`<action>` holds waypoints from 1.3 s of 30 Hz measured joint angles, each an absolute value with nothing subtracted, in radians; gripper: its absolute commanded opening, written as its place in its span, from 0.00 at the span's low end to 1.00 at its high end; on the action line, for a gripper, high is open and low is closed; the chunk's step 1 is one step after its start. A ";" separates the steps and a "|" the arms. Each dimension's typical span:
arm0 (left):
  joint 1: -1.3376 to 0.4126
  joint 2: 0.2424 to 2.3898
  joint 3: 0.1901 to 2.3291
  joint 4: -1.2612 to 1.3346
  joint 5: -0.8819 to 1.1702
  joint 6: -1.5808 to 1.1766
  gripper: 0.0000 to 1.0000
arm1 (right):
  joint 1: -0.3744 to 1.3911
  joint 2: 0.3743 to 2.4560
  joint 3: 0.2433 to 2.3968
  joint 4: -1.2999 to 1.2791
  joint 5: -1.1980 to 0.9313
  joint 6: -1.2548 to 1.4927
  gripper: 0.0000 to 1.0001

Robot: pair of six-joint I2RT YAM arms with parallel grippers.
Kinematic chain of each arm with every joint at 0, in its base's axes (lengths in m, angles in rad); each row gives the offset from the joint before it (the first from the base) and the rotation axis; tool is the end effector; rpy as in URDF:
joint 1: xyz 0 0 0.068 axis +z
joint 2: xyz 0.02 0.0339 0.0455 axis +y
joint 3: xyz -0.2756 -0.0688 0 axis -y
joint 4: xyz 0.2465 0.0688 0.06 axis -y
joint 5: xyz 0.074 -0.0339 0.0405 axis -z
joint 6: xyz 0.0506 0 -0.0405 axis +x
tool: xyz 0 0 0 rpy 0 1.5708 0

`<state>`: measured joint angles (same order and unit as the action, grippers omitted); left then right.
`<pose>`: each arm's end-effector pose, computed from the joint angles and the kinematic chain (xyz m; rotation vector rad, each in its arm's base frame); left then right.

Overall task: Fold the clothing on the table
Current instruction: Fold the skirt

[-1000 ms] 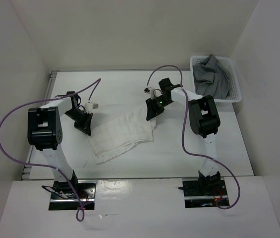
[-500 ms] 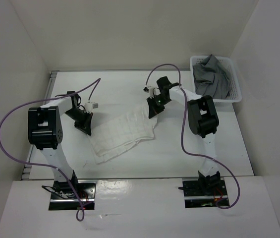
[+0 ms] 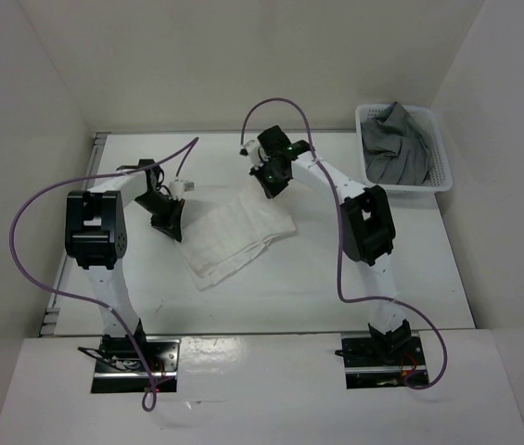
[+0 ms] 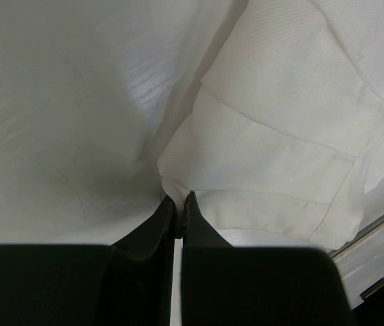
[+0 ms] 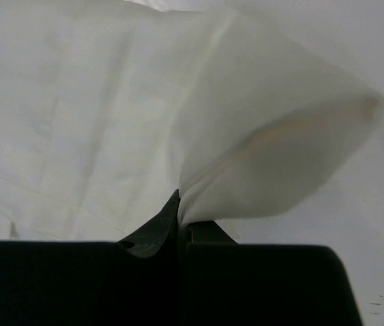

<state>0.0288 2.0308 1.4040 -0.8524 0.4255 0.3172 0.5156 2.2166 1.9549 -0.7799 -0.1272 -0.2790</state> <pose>0.3886 -0.0097 0.1449 0.4482 2.8854 -0.5983 0.4337 0.2532 0.2206 -1.0555 2.3984 0.2495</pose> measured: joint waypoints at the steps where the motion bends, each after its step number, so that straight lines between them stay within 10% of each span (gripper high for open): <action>1: 0.028 2.035 1.409 -0.854 0.426 0.310 0.03 | 0.542 2.217 1.961 -0.794 -0.115 -0.282 0.00; 18: 0.028 2.054 1.427 -0.852 0.451 0.262 0.03 | 0.758 2.339 2.499 -1.138 -0.268 -0.309 0.00; 39: 0.028 2.054 1.425 -0.838 0.464 0.254 0.04 | 0.921 2.492 2.627 -1.274 -0.384 -0.330 0.00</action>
<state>0.0280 2.0541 1.4246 -0.8379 0.4641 0.2543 0.9215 2.4916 2.6274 -1.2739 -0.3843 -0.3298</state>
